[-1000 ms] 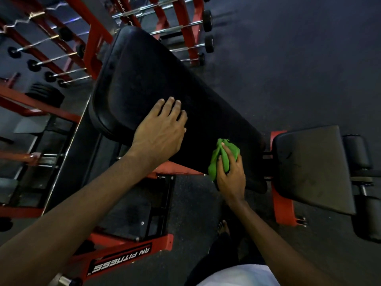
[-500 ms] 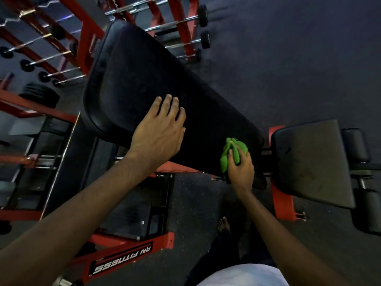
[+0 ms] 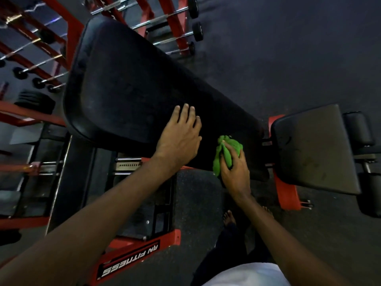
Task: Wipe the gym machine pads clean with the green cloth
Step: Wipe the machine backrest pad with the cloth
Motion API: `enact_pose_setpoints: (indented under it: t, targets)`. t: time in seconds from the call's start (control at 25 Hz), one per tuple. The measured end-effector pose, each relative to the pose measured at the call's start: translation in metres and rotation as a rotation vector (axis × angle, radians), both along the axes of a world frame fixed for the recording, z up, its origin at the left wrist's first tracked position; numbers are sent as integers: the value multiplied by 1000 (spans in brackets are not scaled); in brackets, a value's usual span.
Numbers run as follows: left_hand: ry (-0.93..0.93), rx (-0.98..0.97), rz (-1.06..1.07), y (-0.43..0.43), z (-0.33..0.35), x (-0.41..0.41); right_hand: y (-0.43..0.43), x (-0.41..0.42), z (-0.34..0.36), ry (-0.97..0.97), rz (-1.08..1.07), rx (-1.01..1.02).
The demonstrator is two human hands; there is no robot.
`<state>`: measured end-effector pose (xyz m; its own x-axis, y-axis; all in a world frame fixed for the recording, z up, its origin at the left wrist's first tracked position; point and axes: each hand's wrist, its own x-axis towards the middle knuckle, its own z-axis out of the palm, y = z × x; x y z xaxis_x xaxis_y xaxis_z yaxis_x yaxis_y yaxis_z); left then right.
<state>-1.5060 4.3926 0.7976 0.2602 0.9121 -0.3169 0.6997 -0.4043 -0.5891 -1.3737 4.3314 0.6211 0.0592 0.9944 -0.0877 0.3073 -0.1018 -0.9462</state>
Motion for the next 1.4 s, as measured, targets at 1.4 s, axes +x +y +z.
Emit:
enact_pose_setpoints:
  t: [1.4]
  targets:
    - [50,-262,-85,12,-92,40,60,58,-116,-28,-303,-633]
